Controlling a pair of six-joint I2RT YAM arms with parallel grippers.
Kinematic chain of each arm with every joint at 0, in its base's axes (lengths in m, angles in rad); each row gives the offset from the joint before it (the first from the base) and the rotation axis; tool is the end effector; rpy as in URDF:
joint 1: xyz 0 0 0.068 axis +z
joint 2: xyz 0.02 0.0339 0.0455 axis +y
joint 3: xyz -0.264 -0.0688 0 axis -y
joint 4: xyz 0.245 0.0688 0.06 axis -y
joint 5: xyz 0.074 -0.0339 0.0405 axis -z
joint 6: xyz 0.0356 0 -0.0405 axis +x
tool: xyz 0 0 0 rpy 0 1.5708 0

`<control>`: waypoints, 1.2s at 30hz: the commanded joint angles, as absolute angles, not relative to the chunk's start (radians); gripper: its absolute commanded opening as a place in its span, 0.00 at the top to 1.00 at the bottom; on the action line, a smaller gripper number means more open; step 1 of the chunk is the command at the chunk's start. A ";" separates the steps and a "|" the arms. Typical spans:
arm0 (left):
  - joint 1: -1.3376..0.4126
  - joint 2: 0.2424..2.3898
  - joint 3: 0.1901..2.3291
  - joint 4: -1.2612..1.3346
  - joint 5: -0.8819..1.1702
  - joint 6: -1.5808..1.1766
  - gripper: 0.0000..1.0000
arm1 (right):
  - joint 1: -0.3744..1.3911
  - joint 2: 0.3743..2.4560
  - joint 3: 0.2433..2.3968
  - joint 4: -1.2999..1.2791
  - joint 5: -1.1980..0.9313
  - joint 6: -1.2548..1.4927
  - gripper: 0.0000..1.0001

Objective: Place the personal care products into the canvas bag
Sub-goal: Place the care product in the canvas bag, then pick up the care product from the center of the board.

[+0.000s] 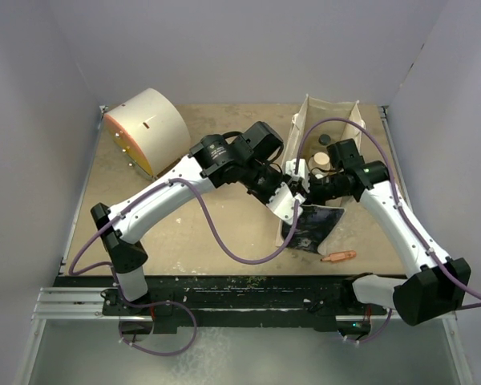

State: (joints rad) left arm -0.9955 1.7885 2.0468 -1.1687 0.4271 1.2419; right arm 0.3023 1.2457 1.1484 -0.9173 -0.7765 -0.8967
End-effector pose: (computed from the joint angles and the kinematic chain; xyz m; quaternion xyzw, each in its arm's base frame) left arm 0.1856 -0.3133 0.4078 0.8616 0.3421 -0.1600 0.3391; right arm 0.2196 0.0946 0.3152 -0.5880 0.6762 0.2737 0.3496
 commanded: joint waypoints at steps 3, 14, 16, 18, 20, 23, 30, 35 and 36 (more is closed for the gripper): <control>-1.000 1.724 2.049 -1.180 0.476 1.210 0.68 | 0.308 1.192 1.243 -0.961 -0.821 -0.826 0.35; -1.000 1.697 2.111 -1.196 0.498 1.153 0.44 | 0.299 1.166 1.359 -0.914 -0.826 -0.736 0.29; -1.000 1.688 2.124 -1.202 0.500 1.144 0.42 | 0.294 1.164 1.390 -0.909 -0.809 -0.724 0.29; -0.998 1.678 2.136 -1.205 0.502 1.132 0.40 | 0.278 1.158 1.421 -0.899 -0.801 -0.710 0.29; -0.991 1.666 2.150 -1.204 0.508 1.118 0.38 | 0.261 1.149 1.447 -0.882 -0.799 -0.695 0.29; -0.962 1.647 2.173 -1.197 0.529 1.093 0.36 | 0.248 1.135 1.503 -0.859 -0.774 -0.673 0.29; -0.788 1.544 2.099 -1.044 0.545 0.887 0.30 | 0.244 1.120 1.661 -0.811 -0.700 -0.574 0.29; -0.637 1.449 1.918 -0.831 0.435 0.677 0.23 | 0.244 1.153 1.731 -0.802 -0.687 -0.544 0.30; -0.612 1.433 1.885 -0.810 0.407 0.659 0.22 | 0.244 1.158 1.736 -0.799 -0.697 -0.539 0.30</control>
State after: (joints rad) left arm -0.6891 1.4956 1.9881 -0.9985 0.4938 0.8471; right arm 0.2474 1.1370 1.6913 -0.8356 -0.6971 -0.5957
